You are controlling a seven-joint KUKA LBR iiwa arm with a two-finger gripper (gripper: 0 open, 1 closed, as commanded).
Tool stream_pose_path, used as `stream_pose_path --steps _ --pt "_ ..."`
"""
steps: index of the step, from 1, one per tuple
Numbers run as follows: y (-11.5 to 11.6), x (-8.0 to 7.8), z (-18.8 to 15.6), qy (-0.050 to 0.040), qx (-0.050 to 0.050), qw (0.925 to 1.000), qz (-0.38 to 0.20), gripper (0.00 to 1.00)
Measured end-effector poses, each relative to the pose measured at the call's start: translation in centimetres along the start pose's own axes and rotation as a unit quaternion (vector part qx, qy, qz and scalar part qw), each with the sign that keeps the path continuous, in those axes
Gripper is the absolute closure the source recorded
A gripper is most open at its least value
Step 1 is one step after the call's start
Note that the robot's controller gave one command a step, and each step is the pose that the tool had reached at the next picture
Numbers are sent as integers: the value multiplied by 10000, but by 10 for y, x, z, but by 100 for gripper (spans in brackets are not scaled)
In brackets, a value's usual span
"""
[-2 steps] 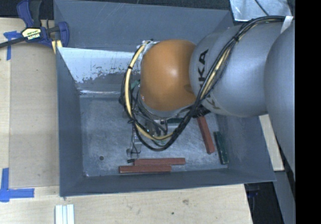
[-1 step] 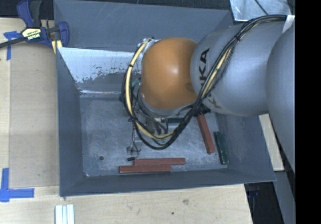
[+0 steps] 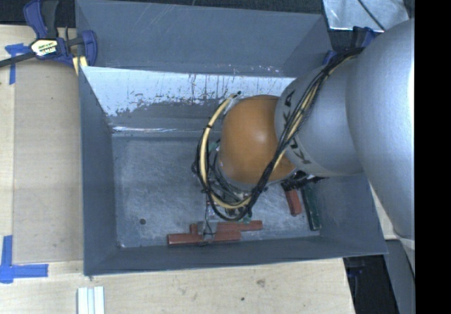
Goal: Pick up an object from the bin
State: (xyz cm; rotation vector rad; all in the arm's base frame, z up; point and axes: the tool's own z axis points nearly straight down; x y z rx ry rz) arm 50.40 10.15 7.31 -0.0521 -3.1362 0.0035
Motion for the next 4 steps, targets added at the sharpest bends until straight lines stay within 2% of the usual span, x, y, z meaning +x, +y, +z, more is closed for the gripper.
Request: stream_pose_path --steps 1,2,3,4 --pt "-10 6 -56 -36 -9 9927 -1205 0" --pt "1 14 -39 -37 -4 9764 -2161 0" --pt "-1 16 -14 -32 -9 9911 -1333 0" --pt "7 13 2 -40 -9 9965 -831 100"
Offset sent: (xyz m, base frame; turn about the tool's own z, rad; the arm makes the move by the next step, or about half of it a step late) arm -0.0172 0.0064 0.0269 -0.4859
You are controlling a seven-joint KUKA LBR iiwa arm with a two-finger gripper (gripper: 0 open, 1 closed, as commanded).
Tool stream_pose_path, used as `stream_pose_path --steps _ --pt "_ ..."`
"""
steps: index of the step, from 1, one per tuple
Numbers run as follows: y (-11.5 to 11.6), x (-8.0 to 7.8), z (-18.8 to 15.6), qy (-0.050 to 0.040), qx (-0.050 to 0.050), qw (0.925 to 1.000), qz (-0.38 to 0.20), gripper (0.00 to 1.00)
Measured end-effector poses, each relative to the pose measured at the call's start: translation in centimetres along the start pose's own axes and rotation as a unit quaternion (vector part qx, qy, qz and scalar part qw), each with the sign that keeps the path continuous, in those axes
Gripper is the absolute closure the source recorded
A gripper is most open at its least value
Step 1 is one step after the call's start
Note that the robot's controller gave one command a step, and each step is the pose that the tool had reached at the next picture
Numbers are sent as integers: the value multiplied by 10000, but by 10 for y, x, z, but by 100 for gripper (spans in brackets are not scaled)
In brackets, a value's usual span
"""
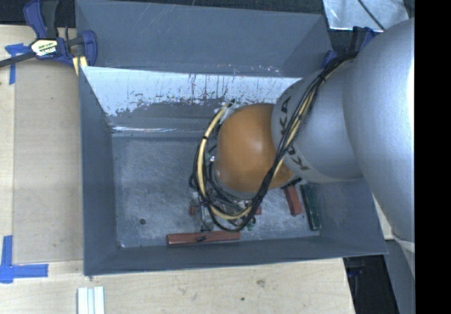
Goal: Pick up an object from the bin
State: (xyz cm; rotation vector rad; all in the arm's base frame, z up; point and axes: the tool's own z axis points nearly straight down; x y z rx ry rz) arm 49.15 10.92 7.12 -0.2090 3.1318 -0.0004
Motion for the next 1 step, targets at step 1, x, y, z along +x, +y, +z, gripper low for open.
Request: stream_pose_path --steps 1 --pt "0 0 0 0 0 10000 2 100"
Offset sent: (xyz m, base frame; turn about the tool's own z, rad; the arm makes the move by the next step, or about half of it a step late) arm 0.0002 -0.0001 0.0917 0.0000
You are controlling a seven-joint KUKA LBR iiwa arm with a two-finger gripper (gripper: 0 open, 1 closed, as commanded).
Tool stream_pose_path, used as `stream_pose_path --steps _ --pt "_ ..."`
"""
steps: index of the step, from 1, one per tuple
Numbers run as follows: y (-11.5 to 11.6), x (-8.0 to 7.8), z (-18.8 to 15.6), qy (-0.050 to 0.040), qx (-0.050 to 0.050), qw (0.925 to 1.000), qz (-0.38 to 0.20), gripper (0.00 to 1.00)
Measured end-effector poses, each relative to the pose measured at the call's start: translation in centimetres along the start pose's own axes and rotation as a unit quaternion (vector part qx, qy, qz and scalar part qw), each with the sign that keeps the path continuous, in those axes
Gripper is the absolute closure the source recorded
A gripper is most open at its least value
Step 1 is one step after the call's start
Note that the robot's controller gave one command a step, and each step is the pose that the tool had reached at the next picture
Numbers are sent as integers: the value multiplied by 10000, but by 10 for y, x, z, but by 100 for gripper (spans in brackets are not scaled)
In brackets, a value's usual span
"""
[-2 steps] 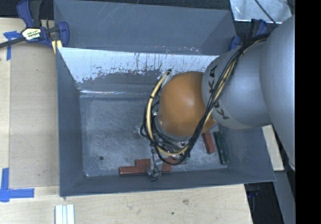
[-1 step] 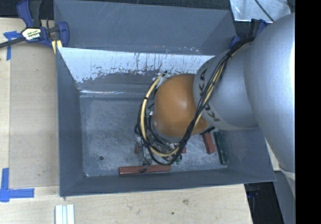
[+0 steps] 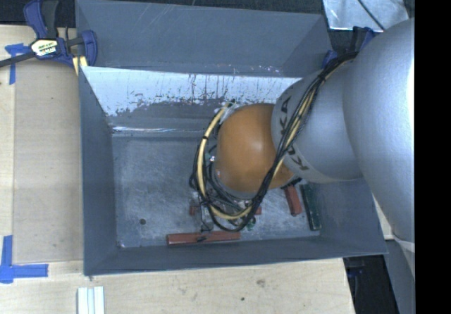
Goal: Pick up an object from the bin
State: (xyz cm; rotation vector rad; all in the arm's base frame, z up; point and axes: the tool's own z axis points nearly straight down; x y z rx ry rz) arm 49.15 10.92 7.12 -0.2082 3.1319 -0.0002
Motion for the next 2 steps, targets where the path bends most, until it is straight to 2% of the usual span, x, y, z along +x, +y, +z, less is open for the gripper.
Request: stream_pose_path --steps 1,2 --pt "0 1 -60 26 1 10000 -1 100" --pt "0 -2 -77 -21 -3 10000 4 100"
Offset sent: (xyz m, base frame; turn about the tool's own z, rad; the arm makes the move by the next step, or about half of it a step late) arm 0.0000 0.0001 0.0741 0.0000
